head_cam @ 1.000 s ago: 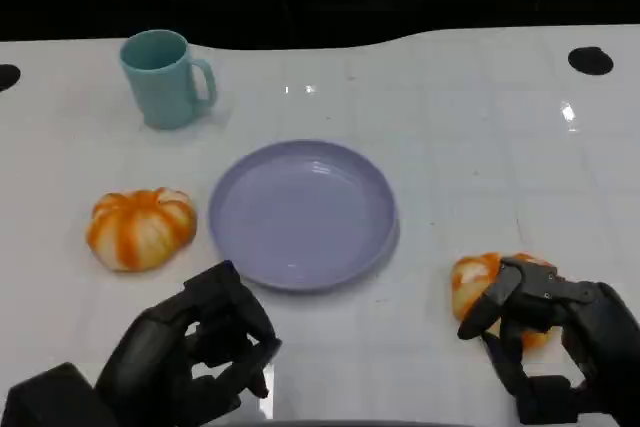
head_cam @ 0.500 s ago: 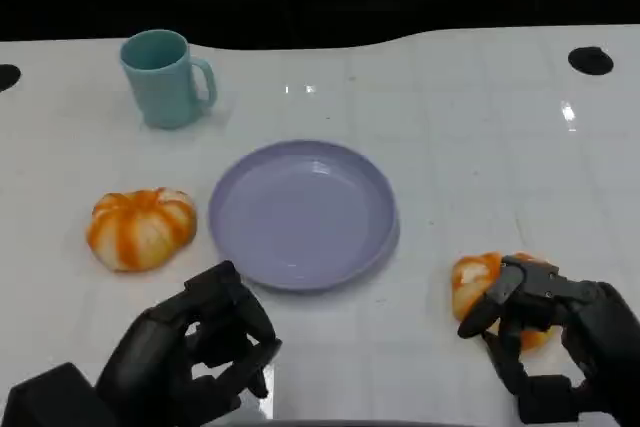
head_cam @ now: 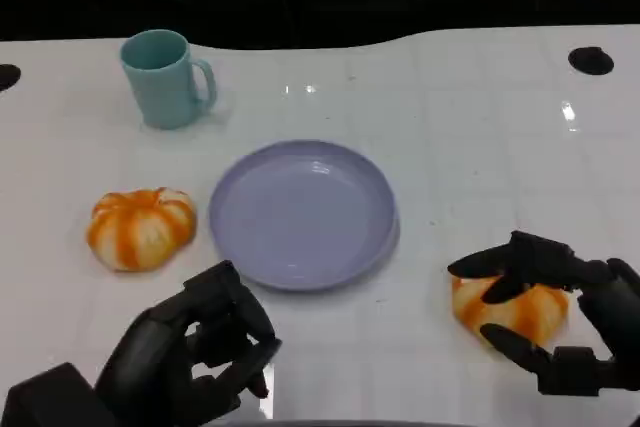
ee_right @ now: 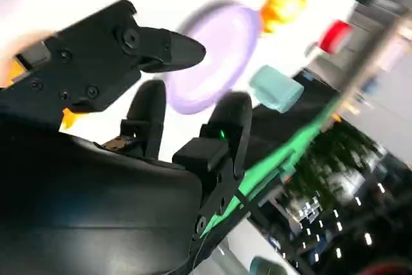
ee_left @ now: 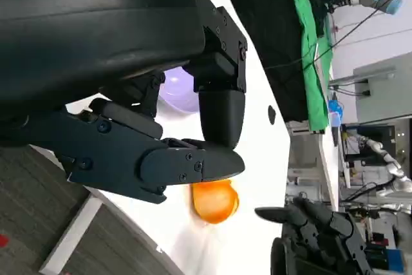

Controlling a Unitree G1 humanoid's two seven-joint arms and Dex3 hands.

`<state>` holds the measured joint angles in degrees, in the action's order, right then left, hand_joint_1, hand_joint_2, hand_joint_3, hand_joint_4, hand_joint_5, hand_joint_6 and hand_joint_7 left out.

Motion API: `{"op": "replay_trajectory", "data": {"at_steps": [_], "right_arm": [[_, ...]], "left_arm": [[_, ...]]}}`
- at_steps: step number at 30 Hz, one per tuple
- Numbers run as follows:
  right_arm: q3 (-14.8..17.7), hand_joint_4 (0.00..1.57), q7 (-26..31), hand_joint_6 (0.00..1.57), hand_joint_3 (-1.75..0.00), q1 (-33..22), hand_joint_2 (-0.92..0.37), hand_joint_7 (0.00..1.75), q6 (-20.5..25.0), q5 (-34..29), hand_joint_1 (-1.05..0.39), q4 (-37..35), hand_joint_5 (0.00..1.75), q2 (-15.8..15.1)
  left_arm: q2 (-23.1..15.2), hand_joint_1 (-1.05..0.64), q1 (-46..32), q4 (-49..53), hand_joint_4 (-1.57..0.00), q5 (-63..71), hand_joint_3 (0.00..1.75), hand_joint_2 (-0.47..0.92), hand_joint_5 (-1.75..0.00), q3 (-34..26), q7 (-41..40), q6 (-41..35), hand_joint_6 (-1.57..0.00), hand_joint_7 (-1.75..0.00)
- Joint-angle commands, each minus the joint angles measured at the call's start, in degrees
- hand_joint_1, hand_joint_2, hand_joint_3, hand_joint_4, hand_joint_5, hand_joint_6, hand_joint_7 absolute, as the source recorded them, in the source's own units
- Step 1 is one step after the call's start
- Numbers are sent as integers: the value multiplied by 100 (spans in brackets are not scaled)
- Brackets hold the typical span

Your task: Grasp the bread from the table and place it into the plate.

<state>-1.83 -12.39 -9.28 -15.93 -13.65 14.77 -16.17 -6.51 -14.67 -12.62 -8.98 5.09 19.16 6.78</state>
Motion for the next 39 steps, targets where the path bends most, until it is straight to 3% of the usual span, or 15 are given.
{"op": "replay_trajectory", "data": {"at_steps": [1,8,16,27,39], "right_arm": [[119,15,-229,32,-8,36,-86,33,410,-445,-43,454,77,-487],[144,3,-636,25,0,-9,-84,13,866,-1265,-42,1182,59,-1063],[-189,0,-1202,26,0,237,-78,9,1540,-2235,-39,1561,54,-1318],[-815,10,-1076,36,0,882,-75,5,1622,-3132,-35,705,50,-1254],[-1411,23,-892,45,-1,1630,-81,2,1738,-3288,-38,-755,34,-1071]], "left_arm": [[-51,-51,-56,-62,-70,49,43,92,-175,15,-21,4,-48,-172],[-35,-51,-61,-68,-69,86,44,92,-175,51,-35,24,-48,-172],[27,-52,-27,-11,-70,87,44,92,-175,95,-43,90,-48,-173],[29,-53,-66,-117,-71,119,44,92,-175,112,-92,-13,-48,-173],[40,-52,-128,-216,-70,97,44,92,-175,139,-119,-82,-47,-172]]}}
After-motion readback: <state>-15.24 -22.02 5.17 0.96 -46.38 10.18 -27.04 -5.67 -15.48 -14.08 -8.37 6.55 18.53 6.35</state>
